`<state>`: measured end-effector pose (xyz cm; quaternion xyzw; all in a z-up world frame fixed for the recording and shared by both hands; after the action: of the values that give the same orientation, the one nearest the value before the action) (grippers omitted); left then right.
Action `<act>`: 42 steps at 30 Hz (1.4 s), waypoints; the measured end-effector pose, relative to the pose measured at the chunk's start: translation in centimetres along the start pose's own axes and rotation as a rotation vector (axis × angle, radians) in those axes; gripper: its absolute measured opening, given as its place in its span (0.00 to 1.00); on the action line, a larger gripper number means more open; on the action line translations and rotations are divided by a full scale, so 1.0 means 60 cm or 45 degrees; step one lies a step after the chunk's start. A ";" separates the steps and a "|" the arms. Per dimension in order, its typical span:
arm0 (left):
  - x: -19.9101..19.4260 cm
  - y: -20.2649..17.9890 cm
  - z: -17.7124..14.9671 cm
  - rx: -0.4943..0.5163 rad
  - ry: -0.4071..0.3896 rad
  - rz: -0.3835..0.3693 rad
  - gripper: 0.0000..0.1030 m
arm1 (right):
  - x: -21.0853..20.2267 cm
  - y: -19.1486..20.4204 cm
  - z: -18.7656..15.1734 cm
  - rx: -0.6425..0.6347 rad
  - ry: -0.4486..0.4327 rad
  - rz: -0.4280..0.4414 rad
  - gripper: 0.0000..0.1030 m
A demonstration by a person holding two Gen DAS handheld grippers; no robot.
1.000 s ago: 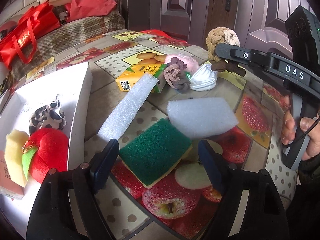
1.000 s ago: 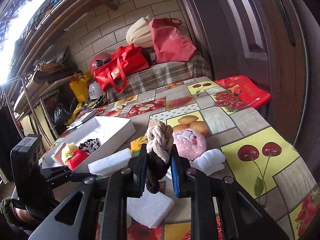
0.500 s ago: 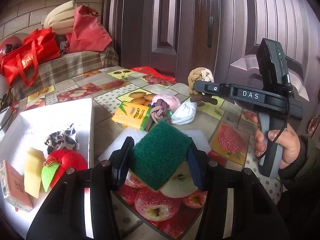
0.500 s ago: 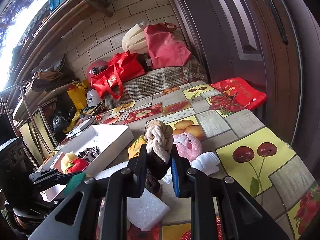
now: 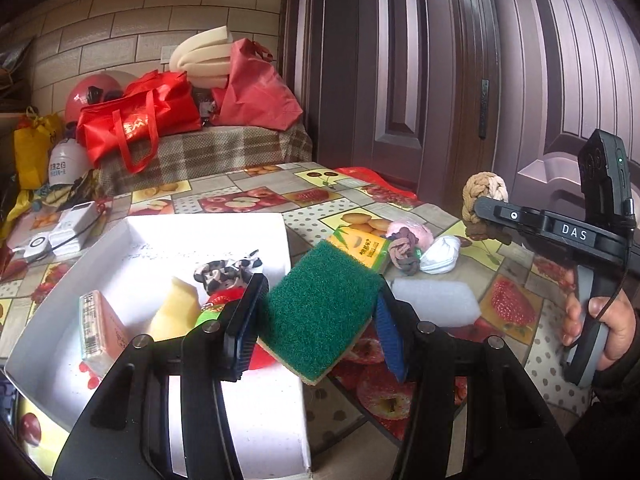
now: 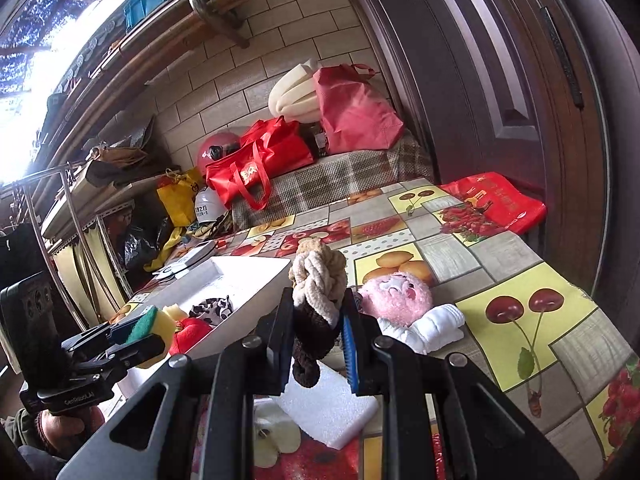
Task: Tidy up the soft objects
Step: 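Carry the green sponge into the box with left tool while right tool carries rope toy over it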
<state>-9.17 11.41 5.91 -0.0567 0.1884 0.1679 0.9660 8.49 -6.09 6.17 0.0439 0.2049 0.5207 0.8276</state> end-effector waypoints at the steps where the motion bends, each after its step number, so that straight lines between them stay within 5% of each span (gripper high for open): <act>1: -0.001 0.008 0.000 -0.014 -0.006 0.023 0.50 | -0.001 0.004 -0.001 -0.007 -0.002 0.002 0.20; 19: -0.029 0.141 -0.012 -0.103 -0.038 0.305 0.50 | 0.039 0.094 -0.027 -0.173 0.092 0.077 0.20; 28: -0.051 0.260 -0.024 -0.276 -0.032 0.461 0.50 | 0.088 0.146 -0.048 -0.250 0.200 0.151 0.20; 42: -0.051 0.287 -0.024 -0.315 -0.026 0.517 0.50 | 0.158 0.320 -0.105 -0.524 0.375 0.468 0.19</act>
<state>-18.28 26.37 4.95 -0.1340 0.1640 0.3810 0.9000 -6.60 10.09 3.15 -0.1642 0.2017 0.6928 0.6726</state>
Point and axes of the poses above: each gripper's, at about its wrist camera, not at the fingertips, and x roughly the way its jaws point, y to its left, z to its top, the point moved 4 cm from there along x, roughly the way its jaws point
